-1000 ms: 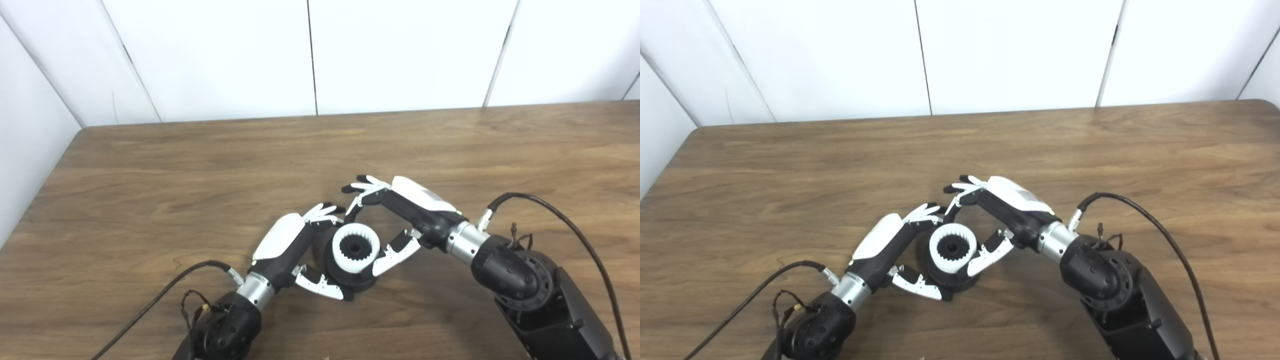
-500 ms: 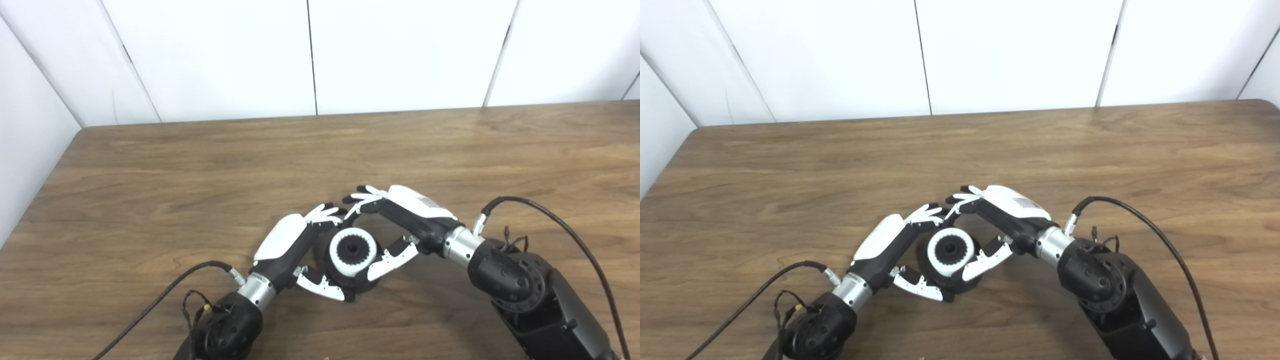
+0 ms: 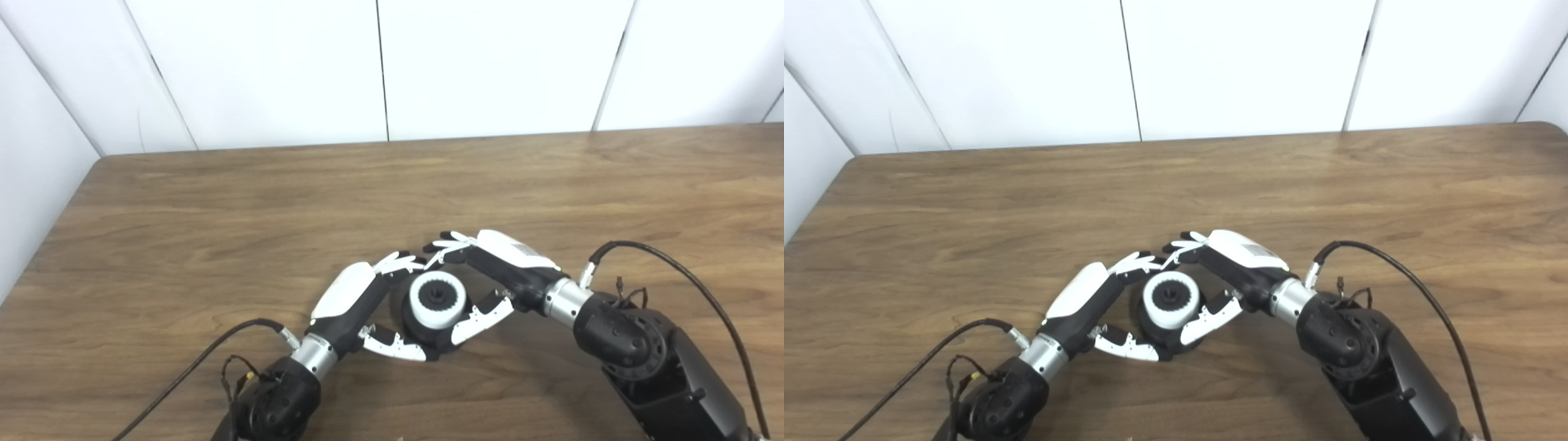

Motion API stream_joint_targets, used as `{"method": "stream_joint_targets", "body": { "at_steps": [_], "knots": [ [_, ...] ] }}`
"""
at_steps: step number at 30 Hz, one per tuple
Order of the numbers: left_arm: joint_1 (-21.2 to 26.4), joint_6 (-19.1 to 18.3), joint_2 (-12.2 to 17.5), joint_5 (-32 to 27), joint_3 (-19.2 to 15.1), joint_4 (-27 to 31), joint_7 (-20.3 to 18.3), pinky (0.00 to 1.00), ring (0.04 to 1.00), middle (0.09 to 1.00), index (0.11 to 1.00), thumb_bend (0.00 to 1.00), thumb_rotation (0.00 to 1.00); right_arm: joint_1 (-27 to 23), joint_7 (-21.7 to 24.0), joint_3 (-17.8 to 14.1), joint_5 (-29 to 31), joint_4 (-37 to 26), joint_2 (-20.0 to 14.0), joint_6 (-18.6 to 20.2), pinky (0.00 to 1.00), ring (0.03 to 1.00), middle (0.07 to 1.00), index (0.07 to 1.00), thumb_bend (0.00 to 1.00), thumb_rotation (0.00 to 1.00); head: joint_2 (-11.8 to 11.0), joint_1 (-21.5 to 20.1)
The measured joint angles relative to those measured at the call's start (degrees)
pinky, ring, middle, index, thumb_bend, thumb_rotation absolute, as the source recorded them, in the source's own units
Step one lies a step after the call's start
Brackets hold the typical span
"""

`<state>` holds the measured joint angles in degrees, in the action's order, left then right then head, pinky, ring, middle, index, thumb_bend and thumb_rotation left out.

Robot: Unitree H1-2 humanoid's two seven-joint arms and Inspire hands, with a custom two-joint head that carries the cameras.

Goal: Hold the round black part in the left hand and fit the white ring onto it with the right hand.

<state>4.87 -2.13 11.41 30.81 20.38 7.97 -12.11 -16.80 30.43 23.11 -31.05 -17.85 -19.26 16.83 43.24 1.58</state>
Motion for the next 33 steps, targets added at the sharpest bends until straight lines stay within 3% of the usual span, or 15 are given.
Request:
{"method": "stream_joint_targets", "body": {
  "at_steps": [10,22,29,31,33],
  "knots": [
    [0.6,-3.4,1.2,-0.4,-1.5,2.7,-3.4,0.89,0.968,0.929,0.863,1.00,0.32,0.0,0.0,-3.6,1.1,0.0,0.4,1.5,1.00,1.000,0.949,0.840,0.99,0.38,-0.5,0.3],
    [-1.0,-6.2,5.1,-6.8,-5.8,6.0,-8.2,0.98,1.000,0.969,0.927,1.00,0.31,0.0,-2.1,-6.6,2.5,0.1,0.7,1.5,0.99,1.000,0.944,0.842,1.00,0.43,-1.2,-0.1],
    [-3.9,-7.5,7.6,-12.9,-11.8,7.6,-8.9,0.98,0.987,0.966,0.940,1.00,0.46,1.1,-3.8,-10.8,5.9,0.1,1.1,1.7,0.94,0.998,0.941,0.843,1.00,0.46,-1.6,-0.7],
    [-5.2,-8.7,7.0,-15.4,-14.6,8.9,-8.6,0.93,0.966,0.968,0.958,0.97,0.65,2.2,-4.5,-12.1,7.1,0.3,1.3,1.6,0.92,0.977,0.932,0.846,1.00,0.51,-1.7,-1.1],
    [-6.2,-9.3,6.4,-15.6,-16.6,9.9,-7.0,0.91,0.953,0.968,0.966,0.93,0.77,3.3,-6.1,-13.5,8.1,1.1,1.5,1.6,0.92,0.966,0.927,0.849,1.00,0.54,-1.8,-1.2]
  ]
}}
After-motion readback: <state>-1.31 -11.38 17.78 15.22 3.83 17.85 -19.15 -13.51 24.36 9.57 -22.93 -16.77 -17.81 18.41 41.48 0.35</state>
